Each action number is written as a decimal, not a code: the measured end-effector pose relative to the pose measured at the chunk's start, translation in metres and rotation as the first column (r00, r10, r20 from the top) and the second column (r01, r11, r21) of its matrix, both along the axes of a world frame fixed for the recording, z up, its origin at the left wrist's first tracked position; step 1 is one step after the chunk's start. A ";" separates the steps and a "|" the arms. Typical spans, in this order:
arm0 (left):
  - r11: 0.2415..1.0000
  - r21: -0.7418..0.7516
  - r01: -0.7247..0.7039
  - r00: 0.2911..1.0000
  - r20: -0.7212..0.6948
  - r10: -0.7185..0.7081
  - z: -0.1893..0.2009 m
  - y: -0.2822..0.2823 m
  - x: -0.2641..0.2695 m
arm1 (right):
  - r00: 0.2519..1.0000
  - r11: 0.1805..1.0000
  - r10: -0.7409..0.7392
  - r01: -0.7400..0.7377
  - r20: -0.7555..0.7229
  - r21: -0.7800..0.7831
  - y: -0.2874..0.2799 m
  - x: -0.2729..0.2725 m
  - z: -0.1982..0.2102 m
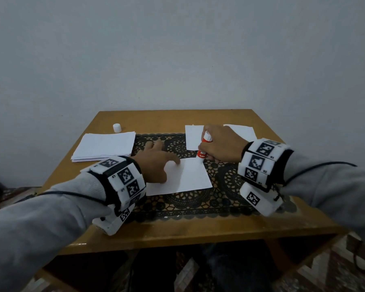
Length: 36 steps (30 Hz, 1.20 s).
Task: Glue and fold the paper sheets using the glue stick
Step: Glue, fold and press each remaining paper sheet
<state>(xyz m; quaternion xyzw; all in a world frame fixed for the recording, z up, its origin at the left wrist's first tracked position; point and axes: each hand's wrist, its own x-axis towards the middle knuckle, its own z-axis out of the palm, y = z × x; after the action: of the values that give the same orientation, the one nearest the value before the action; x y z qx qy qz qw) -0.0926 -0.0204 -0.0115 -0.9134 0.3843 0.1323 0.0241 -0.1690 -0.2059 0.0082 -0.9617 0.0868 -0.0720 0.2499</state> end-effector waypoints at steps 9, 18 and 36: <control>0.996 0.042 0.081 0.996 0.036 -0.082 -0.001 -0.005 -0.009 | 0.997 0.994 -0.006 -0.003 -0.081 -0.113 0.001 0.015 -0.007; 0.994 0.041 0.097 0.994 0.036 -0.099 -0.004 -0.006 -0.009 | 0.991 0.984 0.070 -0.087 -0.114 -0.153 0.008 -0.012 -0.001; 0.983 0.061 0.175 0.979 -0.114 -0.167 0.003 -0.008 -0.010 | 0.994 0.950 -0.004 0.036 -0.106 0.309 -0.038 0.030 0.035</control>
<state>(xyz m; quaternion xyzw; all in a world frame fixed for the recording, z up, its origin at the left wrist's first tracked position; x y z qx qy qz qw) -0.1029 -0.0286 -0.0087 -0.8670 0.4572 0.1925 0.0468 -0.1391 -0.2442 0.0434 -0.9120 0.1196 -0.0099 0.3924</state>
